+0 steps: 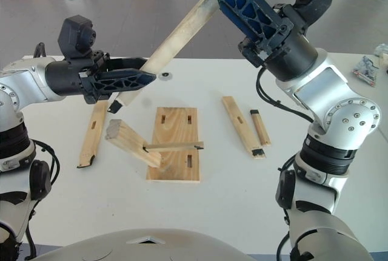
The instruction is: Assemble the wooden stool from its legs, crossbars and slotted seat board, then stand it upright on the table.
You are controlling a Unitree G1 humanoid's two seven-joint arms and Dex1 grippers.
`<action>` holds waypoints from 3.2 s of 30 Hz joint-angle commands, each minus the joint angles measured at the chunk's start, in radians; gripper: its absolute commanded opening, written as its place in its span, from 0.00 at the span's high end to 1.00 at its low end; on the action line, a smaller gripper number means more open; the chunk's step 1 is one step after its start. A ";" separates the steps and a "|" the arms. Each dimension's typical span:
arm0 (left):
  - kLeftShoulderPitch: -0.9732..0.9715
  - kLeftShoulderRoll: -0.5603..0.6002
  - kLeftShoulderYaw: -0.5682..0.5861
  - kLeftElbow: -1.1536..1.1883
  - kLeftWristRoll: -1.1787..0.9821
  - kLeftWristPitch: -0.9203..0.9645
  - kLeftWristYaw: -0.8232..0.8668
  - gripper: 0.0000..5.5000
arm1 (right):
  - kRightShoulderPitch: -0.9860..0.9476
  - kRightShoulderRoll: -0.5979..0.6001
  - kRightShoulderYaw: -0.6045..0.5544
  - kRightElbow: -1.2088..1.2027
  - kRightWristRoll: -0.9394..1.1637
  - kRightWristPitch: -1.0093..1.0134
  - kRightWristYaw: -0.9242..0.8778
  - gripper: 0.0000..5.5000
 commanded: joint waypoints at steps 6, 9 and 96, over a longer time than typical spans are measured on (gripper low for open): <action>0.028 0.042 -0.020 -0.052 -0.099 0.017 0.036 0.62 | 0.000 -0.023 0.070 -0.029 0.019 -0.018 -0.007 0.62; 0.055 0.065 -0.029 -0.059 -0.116 0.022 0.034 0.62 | -0.001 -0.027 0.091 -0.035 0.009 -0.026 -0.020 0.62; 0.635 0.008 -0.008 -0.067 0.282 -0.356 0.129 0.44 | 0.388 -0.300 0.280 0.035 -0.859 -0.369 1.044 0.62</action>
